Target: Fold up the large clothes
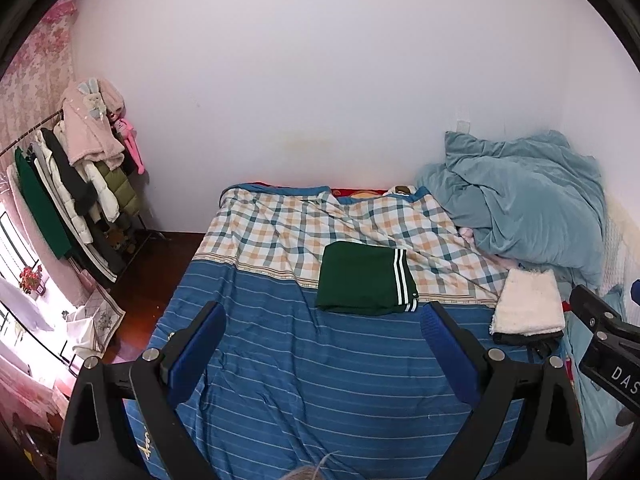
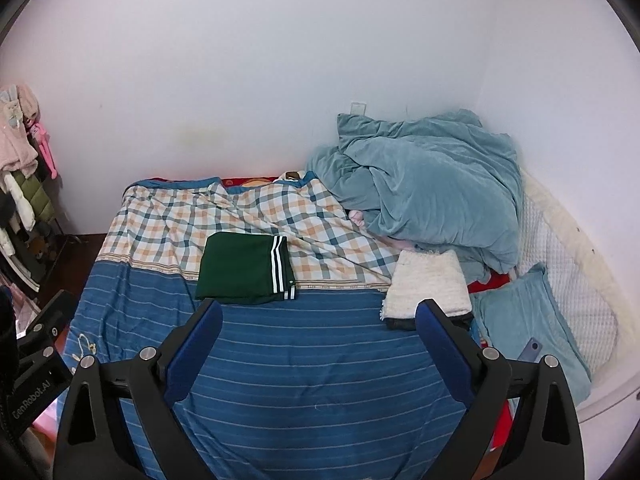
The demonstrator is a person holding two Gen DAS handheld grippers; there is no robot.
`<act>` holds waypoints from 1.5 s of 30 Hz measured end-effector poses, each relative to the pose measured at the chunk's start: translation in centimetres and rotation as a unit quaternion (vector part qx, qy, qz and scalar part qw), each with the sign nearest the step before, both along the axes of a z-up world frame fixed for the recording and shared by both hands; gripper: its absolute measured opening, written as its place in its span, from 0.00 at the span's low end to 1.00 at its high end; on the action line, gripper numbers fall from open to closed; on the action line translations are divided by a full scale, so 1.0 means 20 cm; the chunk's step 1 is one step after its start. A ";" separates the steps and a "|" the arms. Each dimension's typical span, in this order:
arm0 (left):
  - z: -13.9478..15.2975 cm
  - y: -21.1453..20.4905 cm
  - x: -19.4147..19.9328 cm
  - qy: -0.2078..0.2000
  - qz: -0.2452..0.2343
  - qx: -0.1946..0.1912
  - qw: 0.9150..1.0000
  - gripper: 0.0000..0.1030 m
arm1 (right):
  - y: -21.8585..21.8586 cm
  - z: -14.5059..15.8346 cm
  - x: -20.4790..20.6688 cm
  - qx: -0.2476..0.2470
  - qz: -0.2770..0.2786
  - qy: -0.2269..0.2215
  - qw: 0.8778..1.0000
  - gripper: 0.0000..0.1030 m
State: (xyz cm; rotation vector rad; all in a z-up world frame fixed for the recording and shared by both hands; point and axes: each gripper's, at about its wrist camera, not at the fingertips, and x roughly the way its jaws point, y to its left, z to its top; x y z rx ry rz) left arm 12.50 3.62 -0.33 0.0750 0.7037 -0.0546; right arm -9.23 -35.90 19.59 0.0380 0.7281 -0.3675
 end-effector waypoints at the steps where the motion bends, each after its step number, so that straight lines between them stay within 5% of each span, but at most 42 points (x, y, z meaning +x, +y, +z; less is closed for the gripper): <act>1: 0.00 0.00 0.00 -0.001 0.001 -0.001 1.000 0.97 | 0.00 0.00 -0.01 0.001 0.001 -0.001 1.000 0.96; 45: 0.06 -0.04 -0.04 -0.006 0.009 0.004 1.000 0.98 | -0.02 -0.03 0.05 0.013 0.037 0.000 0.999 0.98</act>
